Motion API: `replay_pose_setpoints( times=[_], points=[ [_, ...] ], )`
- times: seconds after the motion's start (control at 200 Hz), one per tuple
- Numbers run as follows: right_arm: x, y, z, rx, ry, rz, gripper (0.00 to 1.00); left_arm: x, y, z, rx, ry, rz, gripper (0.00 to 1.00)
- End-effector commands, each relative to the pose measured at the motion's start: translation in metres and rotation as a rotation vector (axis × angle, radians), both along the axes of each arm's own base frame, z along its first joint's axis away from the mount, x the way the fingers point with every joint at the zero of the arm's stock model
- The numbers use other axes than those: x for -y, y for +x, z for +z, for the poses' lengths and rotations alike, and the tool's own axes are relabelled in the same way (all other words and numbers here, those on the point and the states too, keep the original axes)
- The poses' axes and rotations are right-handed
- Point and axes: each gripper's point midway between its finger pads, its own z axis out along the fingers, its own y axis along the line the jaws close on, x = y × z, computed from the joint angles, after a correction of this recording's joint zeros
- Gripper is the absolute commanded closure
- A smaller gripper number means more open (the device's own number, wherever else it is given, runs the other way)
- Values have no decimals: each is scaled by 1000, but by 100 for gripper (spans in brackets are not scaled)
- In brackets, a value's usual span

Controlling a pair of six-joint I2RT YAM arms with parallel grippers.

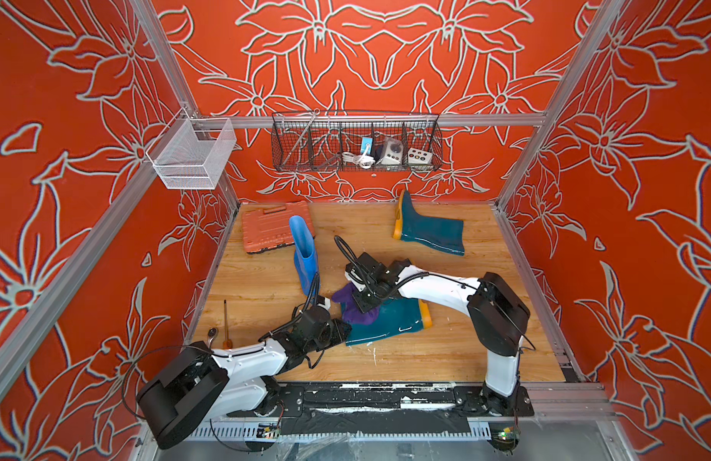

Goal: Wipe the rubber boots with a cloth
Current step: Wipe the dirt off the rubber boot.

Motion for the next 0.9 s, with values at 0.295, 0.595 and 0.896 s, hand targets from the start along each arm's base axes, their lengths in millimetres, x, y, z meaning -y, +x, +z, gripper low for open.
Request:
replay_pose_setpoints(
  times=[0.295, 0.595, 0.896],
  points=[
    [-22, 10, -4, 1, 36, -14, 100, 19, 0, 7, 33, -9, -45, 68],
    [28, 22, -26, -21, -46, -92, 100, 21, -8, 5, 21, 17, -91, 100],
    [109, 39, -15, -23, -59, -257, 100, -14, -21, 23, 89, 84, -47, 100]
  ],
)
